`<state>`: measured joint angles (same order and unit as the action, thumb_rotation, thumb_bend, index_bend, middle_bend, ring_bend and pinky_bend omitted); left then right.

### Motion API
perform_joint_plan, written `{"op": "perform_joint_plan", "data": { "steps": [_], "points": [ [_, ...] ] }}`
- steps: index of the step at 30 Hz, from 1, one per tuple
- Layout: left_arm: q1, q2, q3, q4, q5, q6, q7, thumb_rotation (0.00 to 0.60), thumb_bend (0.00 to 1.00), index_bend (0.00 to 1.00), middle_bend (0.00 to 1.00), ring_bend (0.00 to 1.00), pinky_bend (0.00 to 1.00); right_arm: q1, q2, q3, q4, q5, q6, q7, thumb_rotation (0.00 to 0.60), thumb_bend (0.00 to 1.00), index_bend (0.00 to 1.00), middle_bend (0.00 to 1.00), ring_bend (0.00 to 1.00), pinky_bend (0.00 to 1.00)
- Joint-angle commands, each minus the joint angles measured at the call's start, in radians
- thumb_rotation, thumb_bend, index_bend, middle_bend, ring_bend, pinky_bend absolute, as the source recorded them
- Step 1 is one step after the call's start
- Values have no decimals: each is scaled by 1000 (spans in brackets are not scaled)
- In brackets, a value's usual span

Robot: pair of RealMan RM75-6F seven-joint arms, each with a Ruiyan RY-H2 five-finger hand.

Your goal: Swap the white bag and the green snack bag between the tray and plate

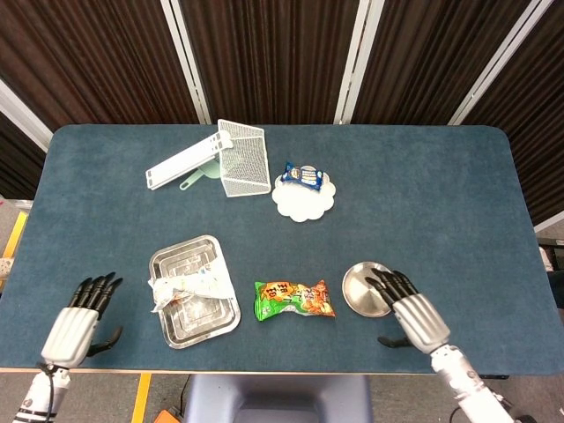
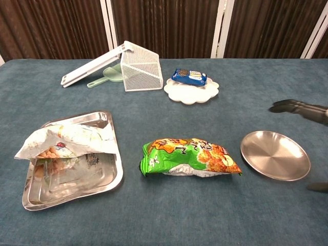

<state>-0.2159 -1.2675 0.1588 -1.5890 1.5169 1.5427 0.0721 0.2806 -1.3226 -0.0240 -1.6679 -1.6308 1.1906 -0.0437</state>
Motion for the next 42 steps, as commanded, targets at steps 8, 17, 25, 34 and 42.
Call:
{"op": "perform_joint_plan", "data": {
  "steps": [8,17,25,34,42],
  "points": [
    [76,-9,-71,170,26,82,-167,600,363,0,0,0,0,230,-444,220,100,368,-217,-444,600,246,211,108,0,85],
    [95,22,-89,155,34,72,-175,600,361,0,0,0,0,299,-573,247,191,476,-190,-577,600,306,594,420,316,448],
    [104,26,-102,155,43,60,-184,600,362,0,0,0,0,296,-533,254,140,439,-119,-536,600,371,816,626,609,667],
    [110,29,-103,134,67,45,-194,600,362,0,0,0,0,250,-264,281,-60,383,-41,-514,600,373,828,638,623,667],
    [111,11,-111,140,80,33,-165,600,362,0,0,0,0,187,-138,199,15,411,-65,-420,600,373,781,638,609,660]
  ]
}}
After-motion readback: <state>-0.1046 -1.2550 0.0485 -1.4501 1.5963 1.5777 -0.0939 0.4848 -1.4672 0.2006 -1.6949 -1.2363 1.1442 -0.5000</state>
